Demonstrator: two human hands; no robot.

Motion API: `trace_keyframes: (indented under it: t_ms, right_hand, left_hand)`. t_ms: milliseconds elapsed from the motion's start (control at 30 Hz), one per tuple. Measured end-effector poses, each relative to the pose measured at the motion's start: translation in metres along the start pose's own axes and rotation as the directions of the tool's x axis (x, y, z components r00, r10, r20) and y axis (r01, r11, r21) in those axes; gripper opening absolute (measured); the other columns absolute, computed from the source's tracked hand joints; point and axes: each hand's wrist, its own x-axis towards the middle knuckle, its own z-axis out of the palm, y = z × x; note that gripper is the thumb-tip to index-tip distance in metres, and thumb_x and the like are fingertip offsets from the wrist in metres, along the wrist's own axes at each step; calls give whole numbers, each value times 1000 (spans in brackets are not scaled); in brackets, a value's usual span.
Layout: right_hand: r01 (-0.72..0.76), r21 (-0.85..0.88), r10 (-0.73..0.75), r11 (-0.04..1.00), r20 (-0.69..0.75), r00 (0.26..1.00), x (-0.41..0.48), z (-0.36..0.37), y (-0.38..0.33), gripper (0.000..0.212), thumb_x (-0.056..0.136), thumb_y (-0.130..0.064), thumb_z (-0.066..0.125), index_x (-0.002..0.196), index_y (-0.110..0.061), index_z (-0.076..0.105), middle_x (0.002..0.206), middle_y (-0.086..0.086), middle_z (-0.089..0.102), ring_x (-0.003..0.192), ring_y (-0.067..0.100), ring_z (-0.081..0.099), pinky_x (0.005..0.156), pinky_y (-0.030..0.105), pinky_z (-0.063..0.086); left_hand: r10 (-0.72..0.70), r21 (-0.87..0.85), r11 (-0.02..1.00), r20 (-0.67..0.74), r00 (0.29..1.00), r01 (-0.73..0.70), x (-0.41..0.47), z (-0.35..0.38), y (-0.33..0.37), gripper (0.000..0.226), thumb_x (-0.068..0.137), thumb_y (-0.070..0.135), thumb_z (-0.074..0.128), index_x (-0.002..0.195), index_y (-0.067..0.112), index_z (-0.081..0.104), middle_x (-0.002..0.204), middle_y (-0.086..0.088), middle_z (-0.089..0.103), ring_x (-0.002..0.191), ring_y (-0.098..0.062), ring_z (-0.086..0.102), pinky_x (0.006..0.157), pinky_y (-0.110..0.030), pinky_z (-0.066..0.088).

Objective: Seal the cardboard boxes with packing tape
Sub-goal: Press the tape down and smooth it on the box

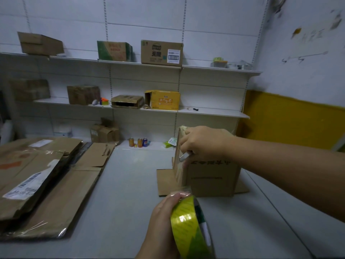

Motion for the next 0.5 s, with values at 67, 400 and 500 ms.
trace_keyframes:
  t_ms: [67,400,500]
  right_hand:
    - [-39,-5,39,999,-1,999,0,1,-3,33,87,-53,55,85,-20,61,92,-5,60,81,11,43,70,28,41]
    - [-412,335,447,847,-32,894,-5,1,-12,47,85,-58,52,114,-23,63,124,-13,49,97,7,52,75,26,49]
    - [-363,220,399,905,-147,905,-3,9,-16,33,88,-46,51,106,-23,67,117,-11,59,95,11,56,73,29,52]
  left_hand:
    - [-11,-8,1000,-4,1000,11,-1,2,2,24,63,31,61,68,14,76,81,-10,72,86,-25,67,81,-37,49]
    - [5,55,998,71,997,-8,-10,-1,5,33,92,17,47,74,14,75,76,-2,74,78,-18,66,74,-32,51]
    - [-1,117,993,38,999,-3,0,-3,3,40,92,13,46,64,14,75,73,-2,73,77,-16,66,68,-23,51]
